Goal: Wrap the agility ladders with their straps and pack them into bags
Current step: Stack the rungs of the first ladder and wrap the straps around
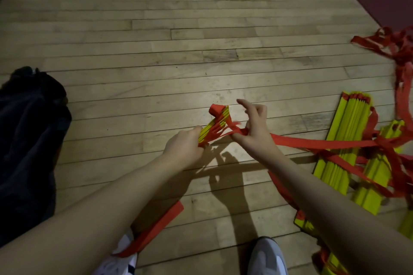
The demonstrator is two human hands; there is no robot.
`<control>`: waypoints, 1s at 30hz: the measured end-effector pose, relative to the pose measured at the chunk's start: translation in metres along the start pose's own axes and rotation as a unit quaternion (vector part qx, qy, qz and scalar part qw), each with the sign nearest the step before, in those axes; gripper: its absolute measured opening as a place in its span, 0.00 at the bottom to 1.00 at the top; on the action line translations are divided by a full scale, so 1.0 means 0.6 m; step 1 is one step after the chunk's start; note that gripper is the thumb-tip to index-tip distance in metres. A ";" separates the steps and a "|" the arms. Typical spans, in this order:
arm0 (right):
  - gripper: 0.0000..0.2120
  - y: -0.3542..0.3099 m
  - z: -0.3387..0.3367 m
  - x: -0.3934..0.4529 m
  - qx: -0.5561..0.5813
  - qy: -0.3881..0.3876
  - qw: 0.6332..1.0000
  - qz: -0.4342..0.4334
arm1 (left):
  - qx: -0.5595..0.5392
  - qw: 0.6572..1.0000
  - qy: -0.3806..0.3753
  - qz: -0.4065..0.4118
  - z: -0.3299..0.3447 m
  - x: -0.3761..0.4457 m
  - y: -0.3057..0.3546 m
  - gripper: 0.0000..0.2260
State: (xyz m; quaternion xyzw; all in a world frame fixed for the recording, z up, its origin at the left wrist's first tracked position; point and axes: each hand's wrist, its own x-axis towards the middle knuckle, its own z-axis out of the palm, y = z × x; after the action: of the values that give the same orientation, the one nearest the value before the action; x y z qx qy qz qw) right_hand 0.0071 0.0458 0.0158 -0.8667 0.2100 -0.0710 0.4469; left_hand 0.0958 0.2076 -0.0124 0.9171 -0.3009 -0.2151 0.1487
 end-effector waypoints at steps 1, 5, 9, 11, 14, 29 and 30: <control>0.38 -0.002 -0.002 0.001 -0.025 -0.010 0.999 -0.018 | 0.005 1.000 -0.006 0.004 -0.002 -0.001 -0.001 0.21; 0.35 -0.019 -0.006 0.011 -0.139 -0.110 0.980 -0.094 | -0.006 1.000 -0.026 0.004 -0.004 -0.007 0.003 0.20; 0.17 -0.033 0.005 0.017 -0.098 -0.079 0.986 -0.106 | -0.002 1.000 -0.028 0.008 -0.006 -0.015 0.011 0.18; 0.11 -0.032 0.004 0.020 -0.075 -0.051 0.991 -0.101 | 0.009 0.999 -0.029 0.016 -0.008 -0.018 0.015 0.20; 0.07 -0.029 0.001 0.024 -0.092 0.008 0.989 -0.117 | 0.005 1.000 -0.028 0.010 -0.009 -0.019 0.016 0.22; 0.17 -0.019 -0.008 0.017 -0.185 0.082 0.969 -0.139 | 0.002 0.999 -0.027 -0.020 -0.012 -0.023 0.004 0.22; 0.17 -0.015 -0.008 0.014 -0.188 0.078 0.970 -0.131 | 0.001 1.000 -0.020 -0.022 -0.014 -0.022 0.002 0.21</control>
State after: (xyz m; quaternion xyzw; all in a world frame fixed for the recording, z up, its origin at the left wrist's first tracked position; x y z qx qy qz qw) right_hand 0.0157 0.0433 0.0253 -0.9468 0.1383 -0.1552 0.2455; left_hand 0.0899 0.2159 -0.0006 0.9192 -0.2832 -0.2364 0.1373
